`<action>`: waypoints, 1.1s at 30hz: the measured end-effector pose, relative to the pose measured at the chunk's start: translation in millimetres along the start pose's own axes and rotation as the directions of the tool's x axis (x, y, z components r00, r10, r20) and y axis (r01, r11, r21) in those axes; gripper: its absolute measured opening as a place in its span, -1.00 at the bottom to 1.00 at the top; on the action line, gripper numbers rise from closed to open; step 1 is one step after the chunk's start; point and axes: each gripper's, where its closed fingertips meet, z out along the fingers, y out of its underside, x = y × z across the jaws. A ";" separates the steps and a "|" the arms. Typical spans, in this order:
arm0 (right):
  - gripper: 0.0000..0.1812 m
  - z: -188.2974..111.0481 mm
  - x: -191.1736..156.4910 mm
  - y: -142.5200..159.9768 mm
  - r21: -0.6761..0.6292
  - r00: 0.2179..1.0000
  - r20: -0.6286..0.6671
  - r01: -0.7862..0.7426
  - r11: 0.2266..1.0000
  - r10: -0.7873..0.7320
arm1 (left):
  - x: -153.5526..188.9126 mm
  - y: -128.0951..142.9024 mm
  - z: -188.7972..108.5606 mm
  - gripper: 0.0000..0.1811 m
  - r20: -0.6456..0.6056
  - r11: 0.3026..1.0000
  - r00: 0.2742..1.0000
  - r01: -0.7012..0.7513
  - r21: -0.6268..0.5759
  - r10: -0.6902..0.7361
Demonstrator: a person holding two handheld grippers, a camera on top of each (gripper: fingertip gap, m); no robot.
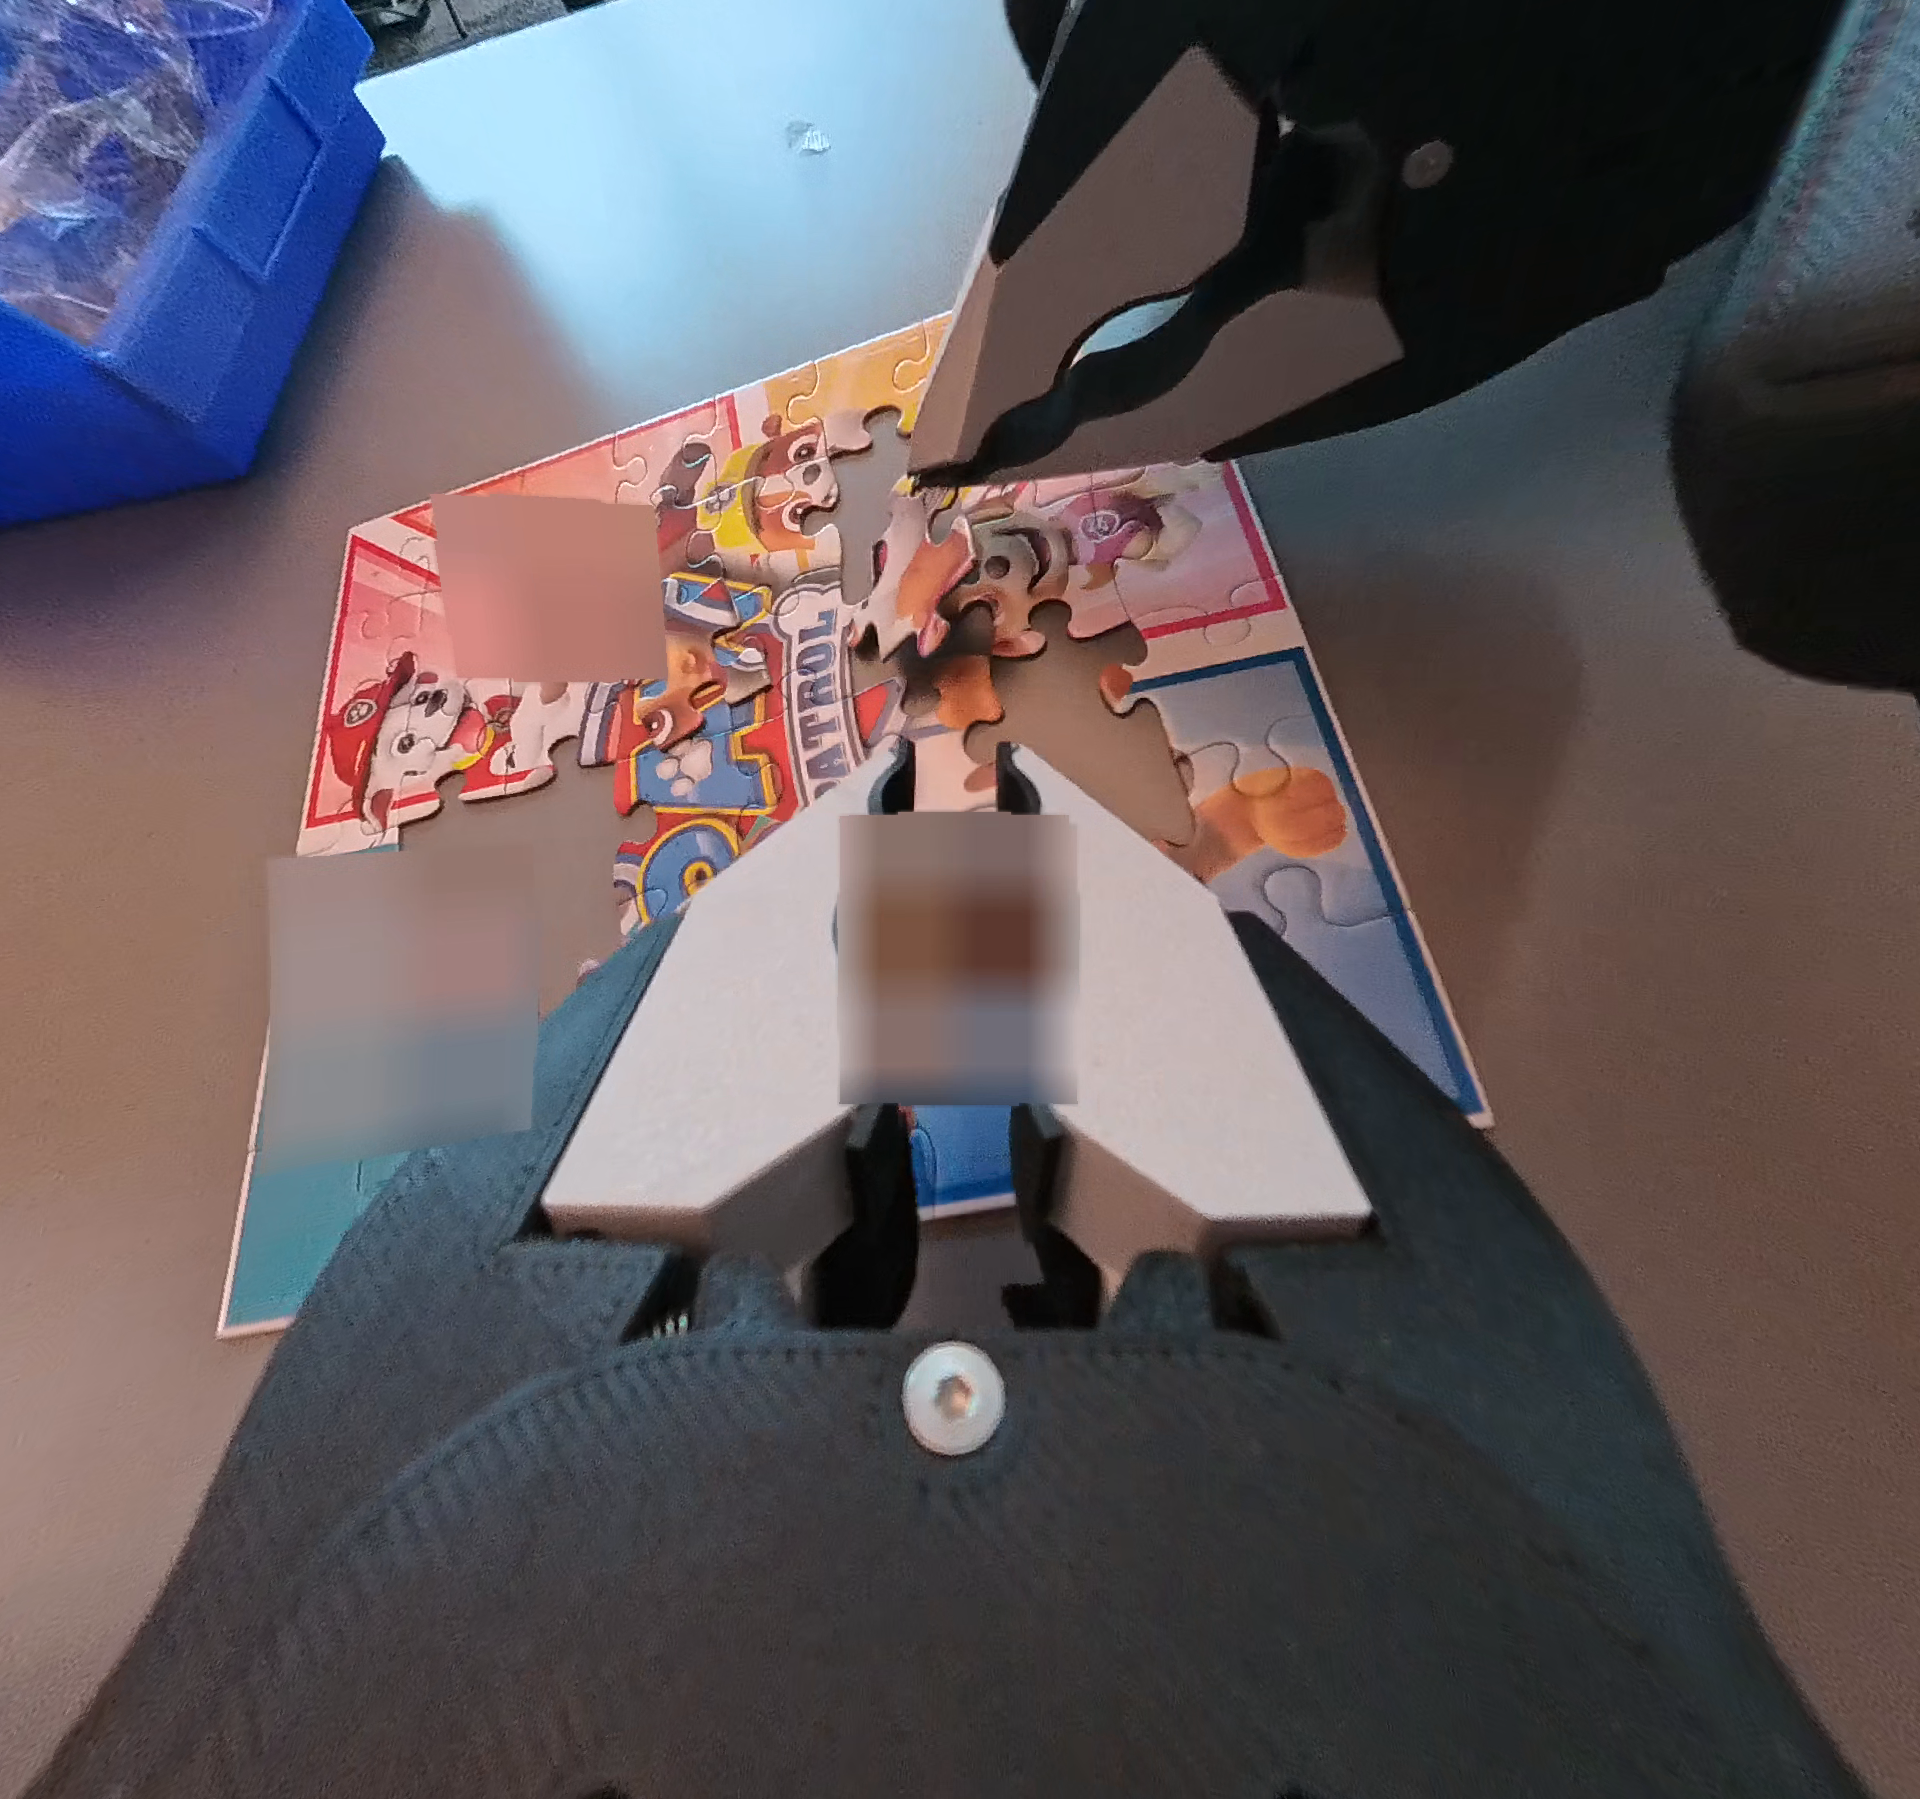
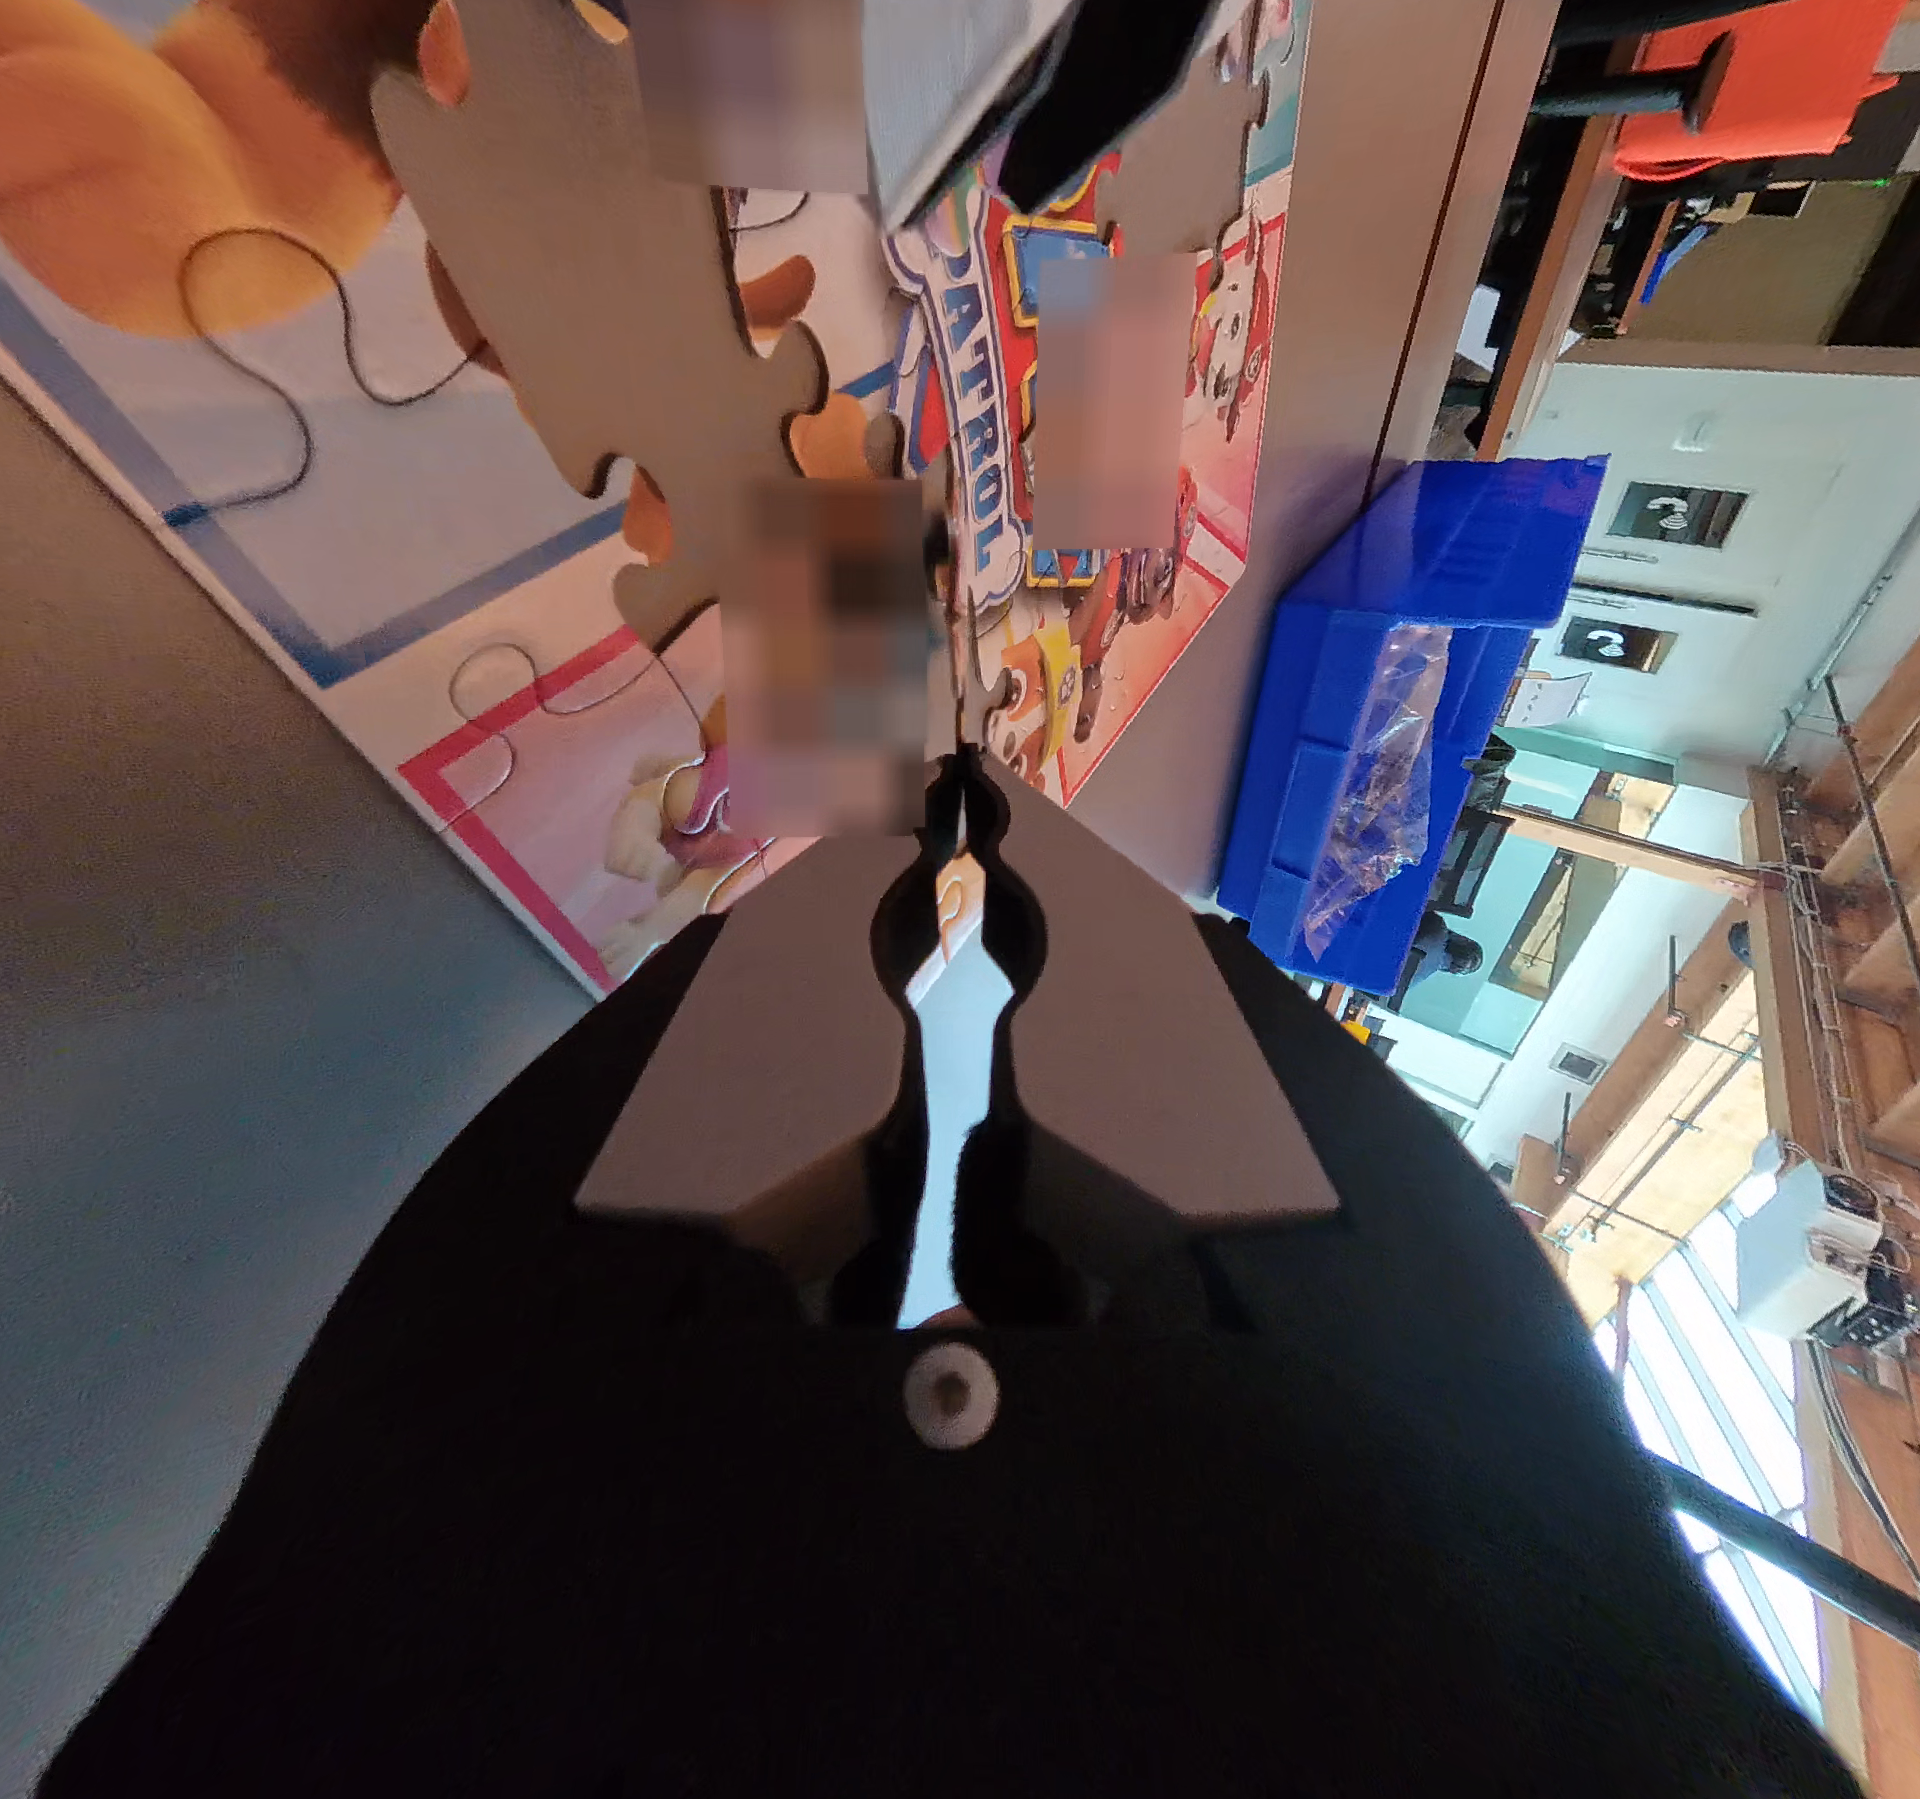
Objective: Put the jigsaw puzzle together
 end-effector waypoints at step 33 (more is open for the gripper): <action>-1.00 -41.0 -29.6 -44.2 0.031 0.995 0.088 0.037 0.999 -0.040 | 19.9 28.5 -6.3 -0.78 -0.147 0.992 0.989 0.016 -0.127 -0.035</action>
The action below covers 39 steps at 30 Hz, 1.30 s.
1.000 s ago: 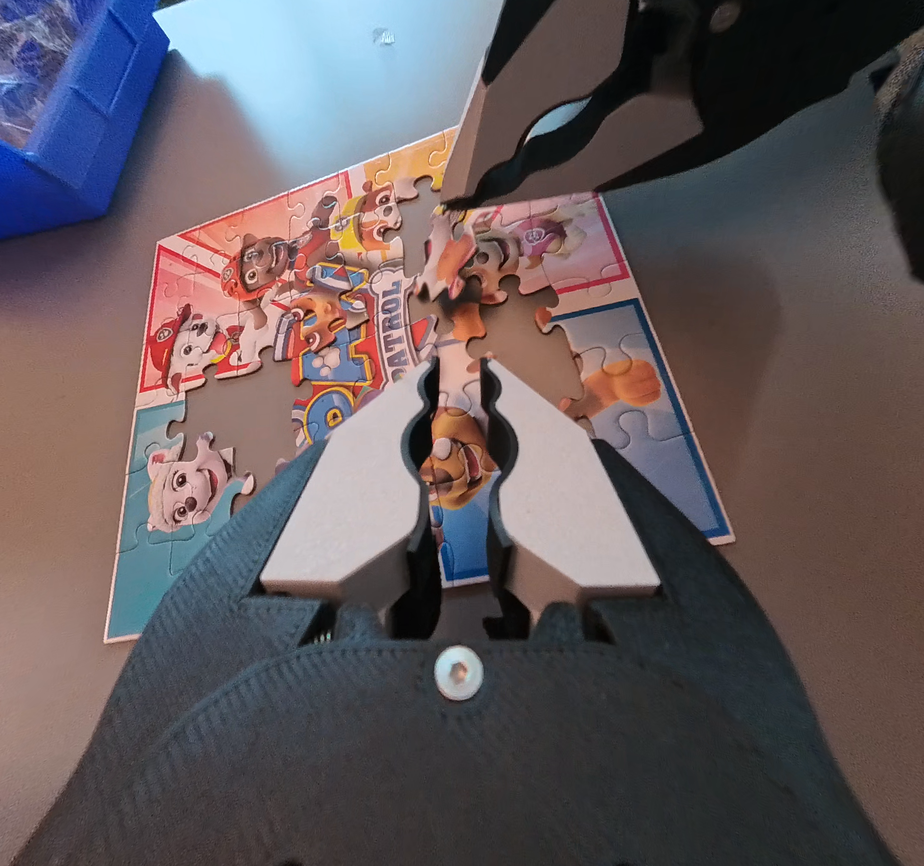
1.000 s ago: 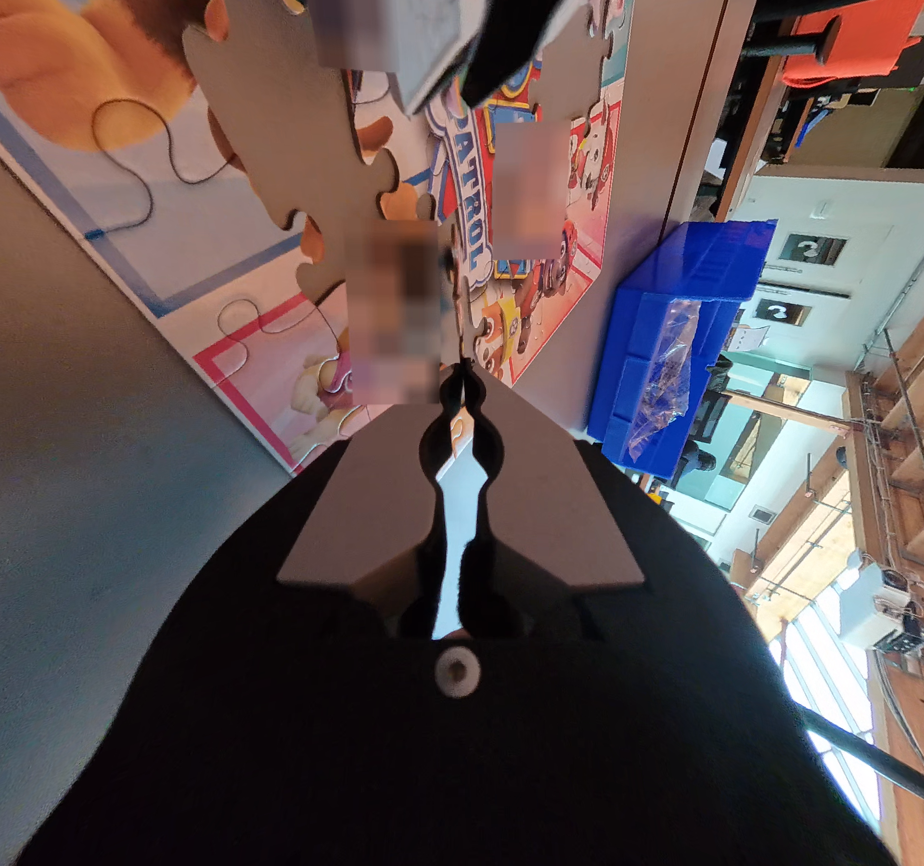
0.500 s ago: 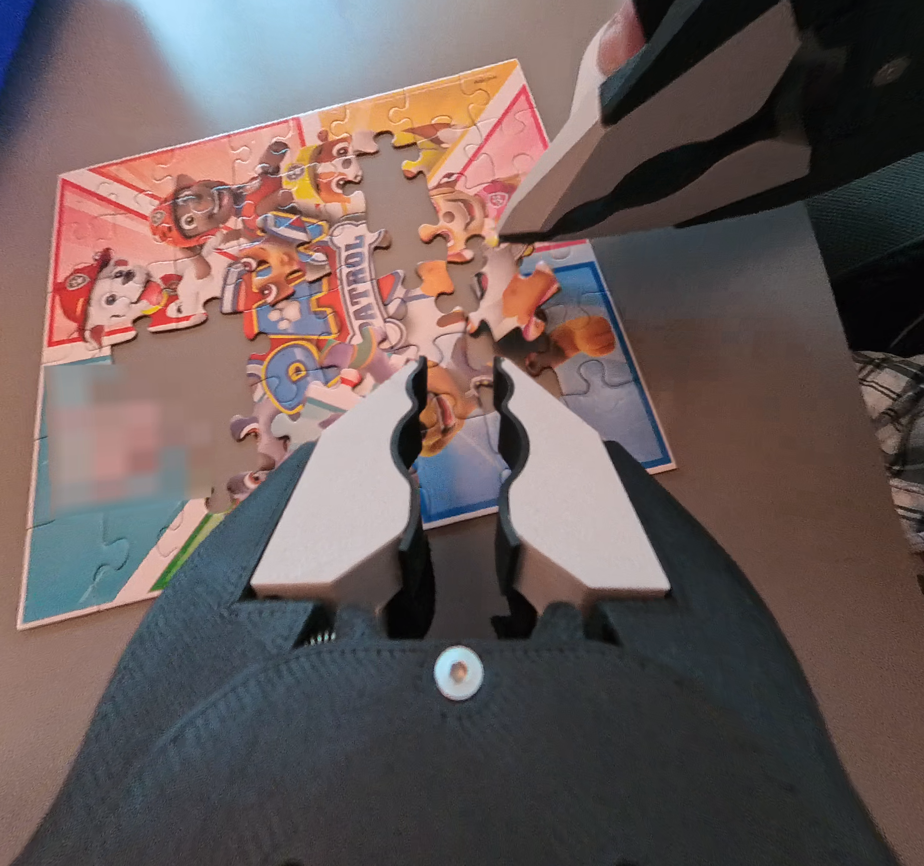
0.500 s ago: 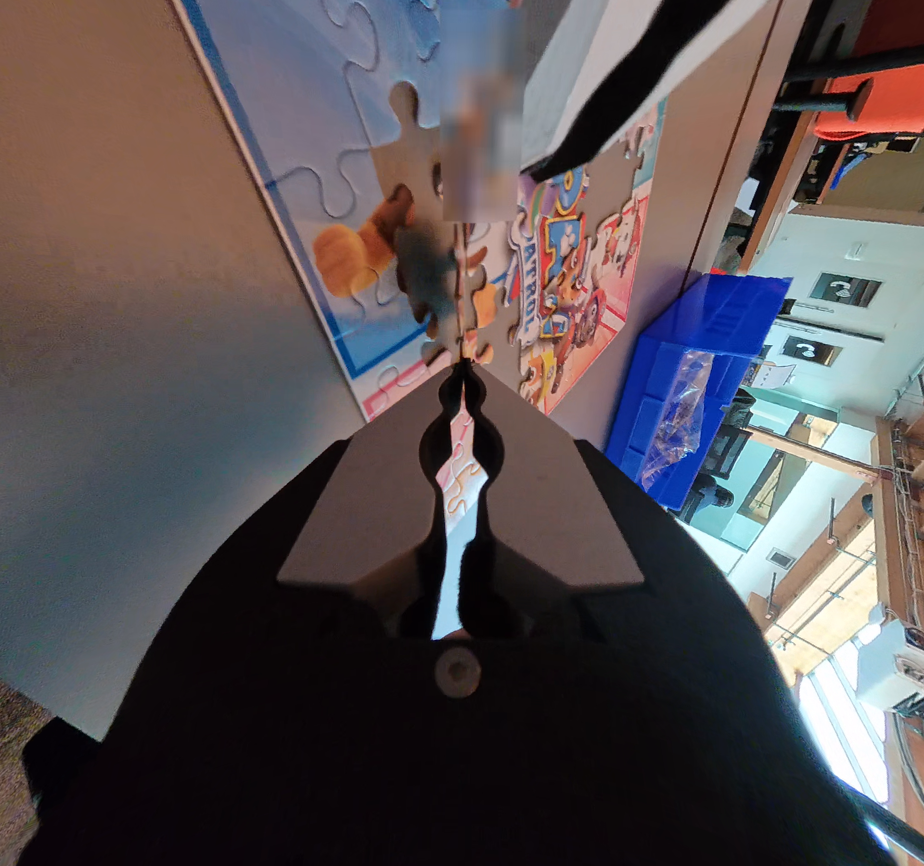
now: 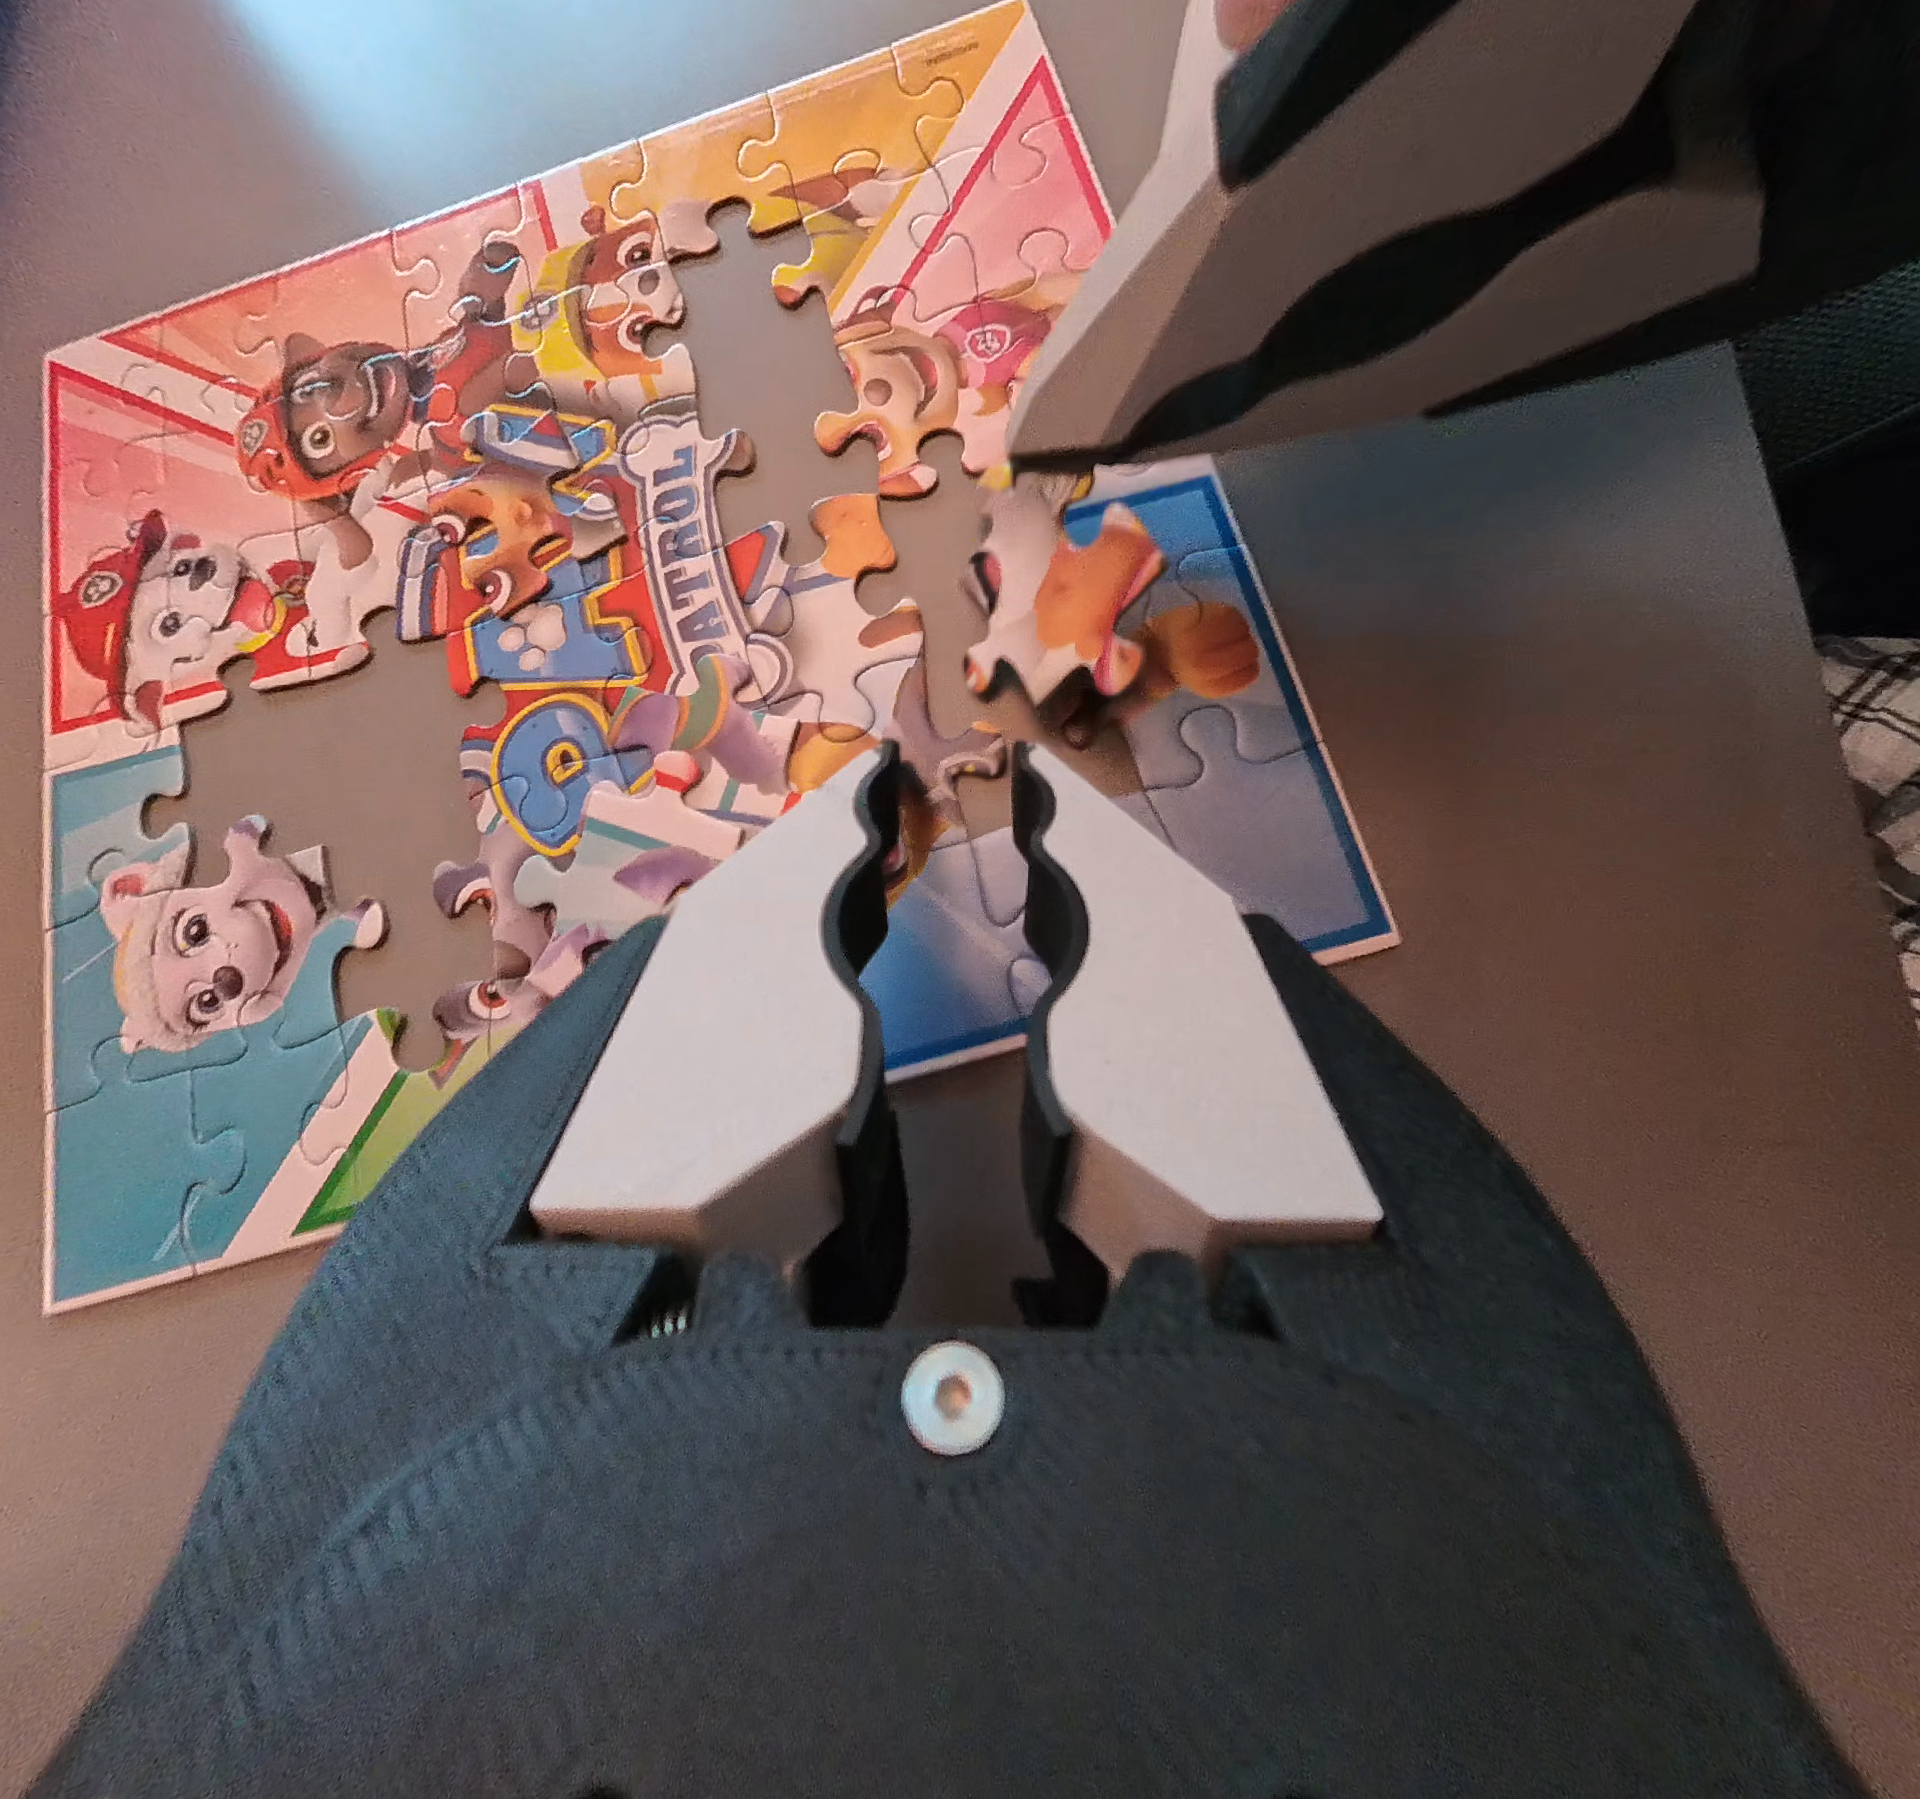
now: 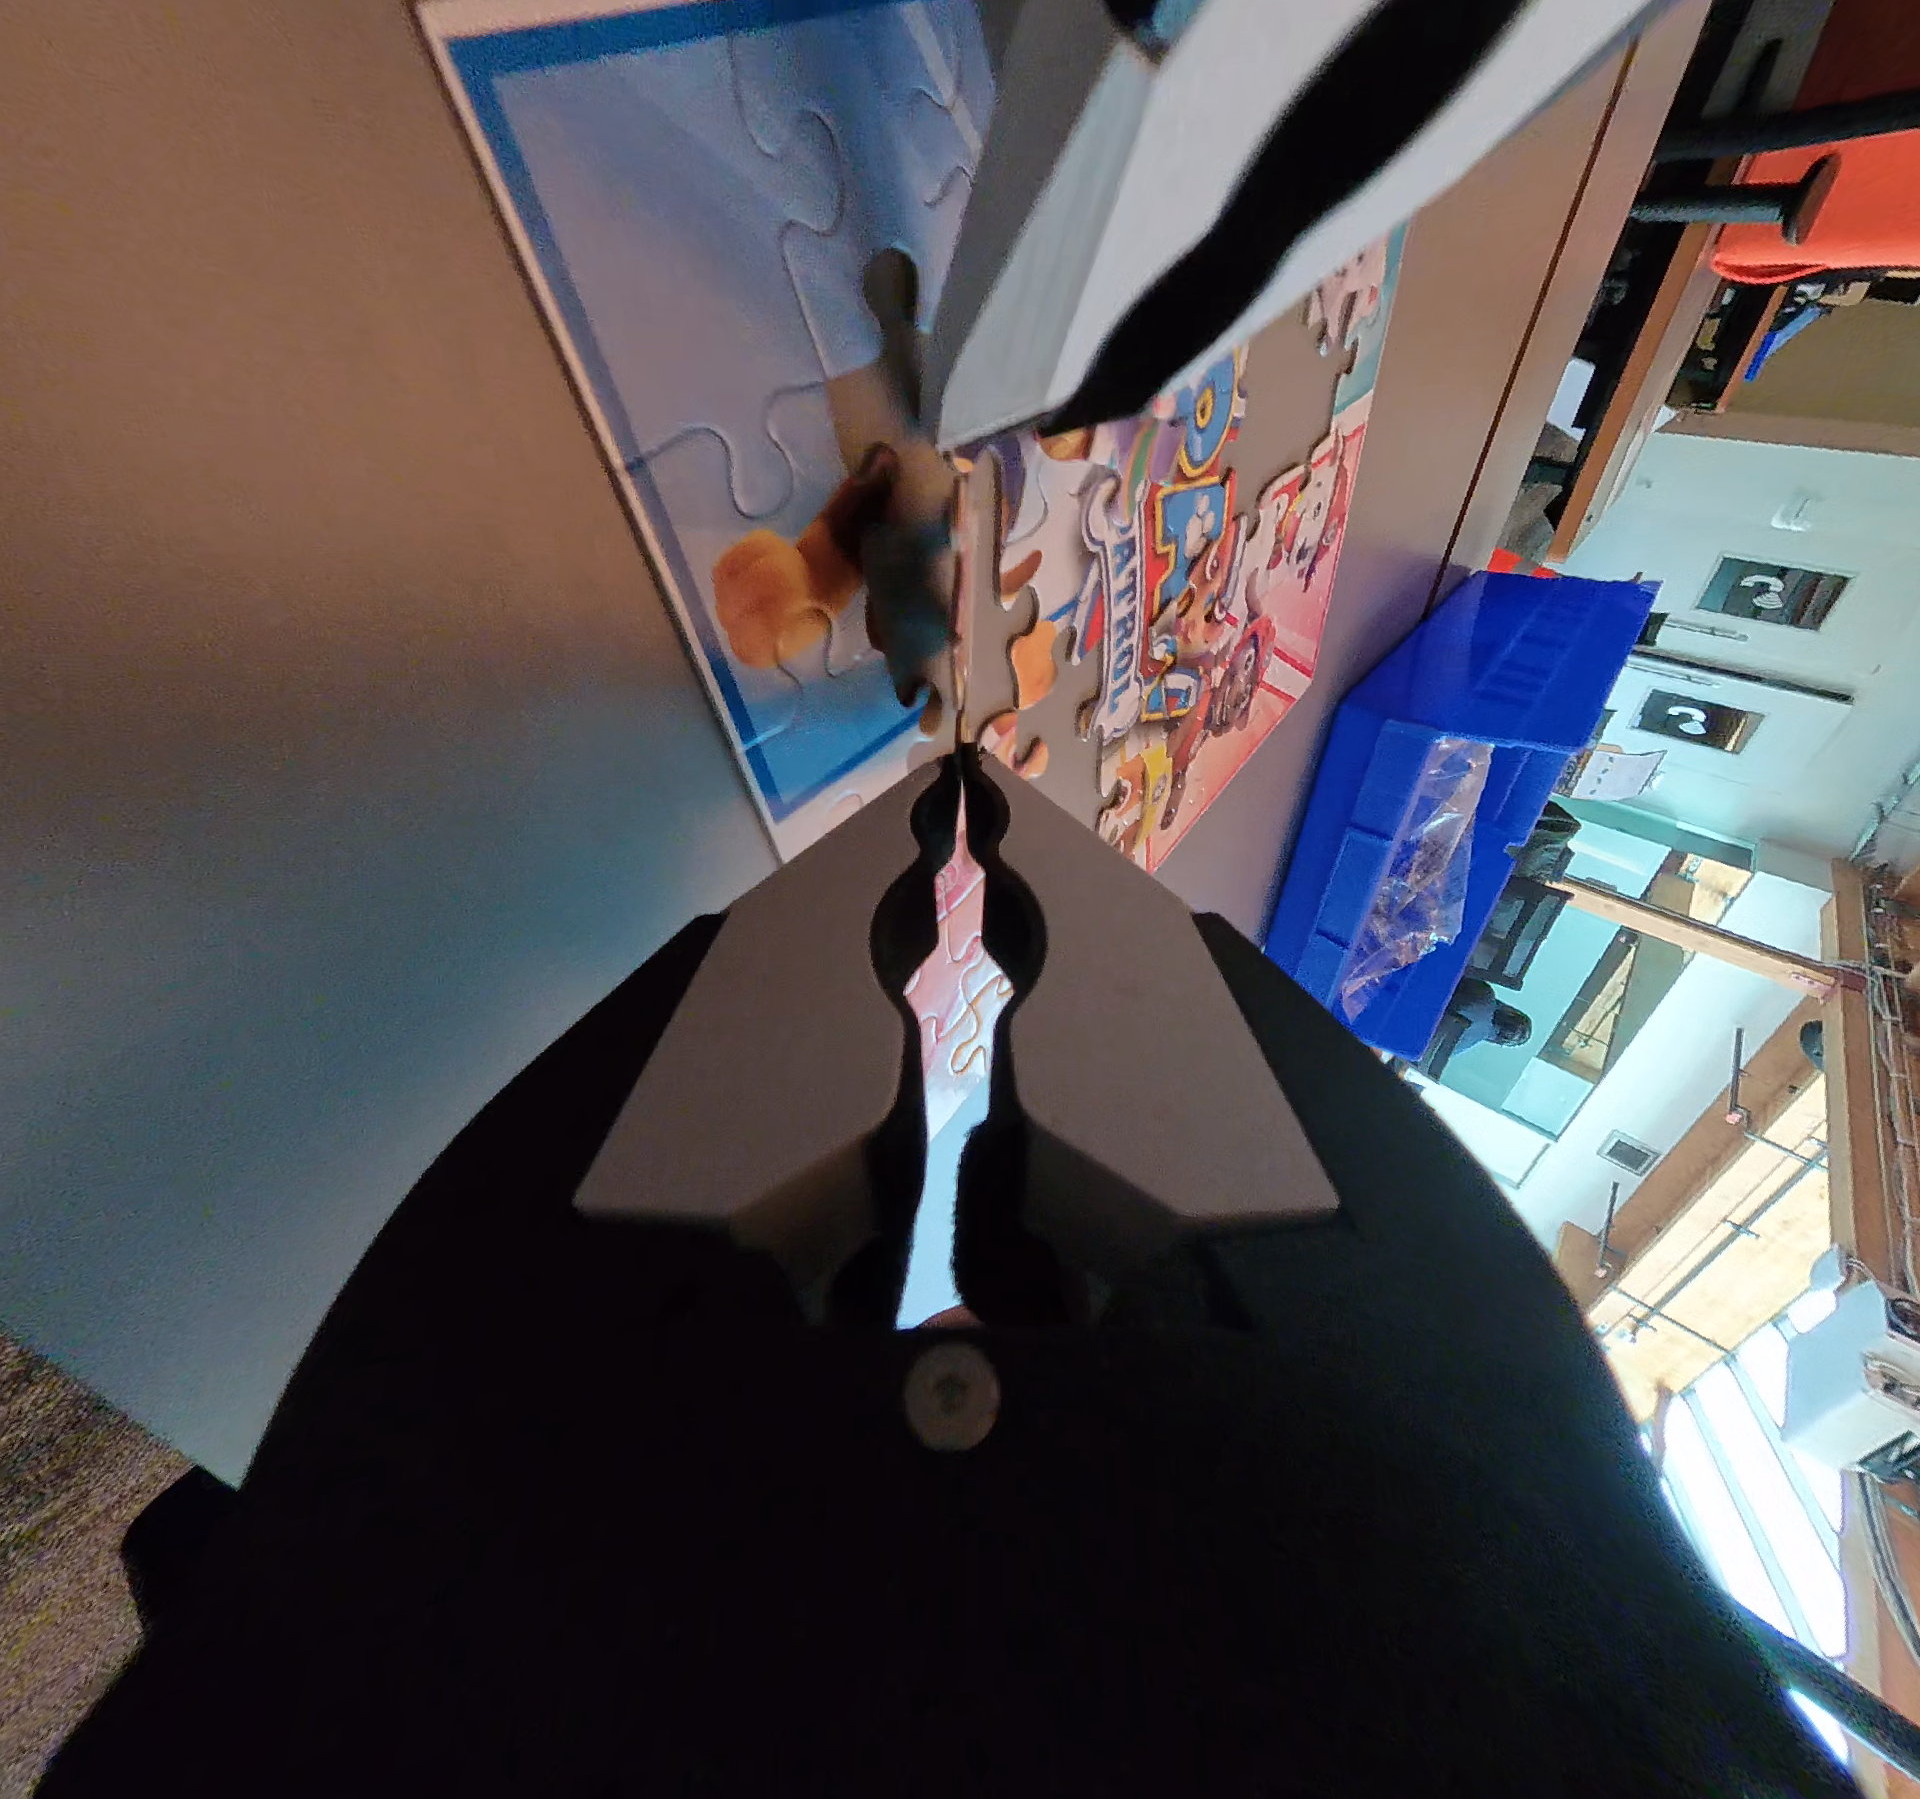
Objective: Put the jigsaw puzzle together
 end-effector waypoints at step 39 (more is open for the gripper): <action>-1.00 122.6 114.8 -18.6 -0.124 0.991 -0.131 -0.053 0.991 0.036 | -138.7 32.5 -20.7 -0.72 0.324 0.974 0.918 0.219 0.060 -0.226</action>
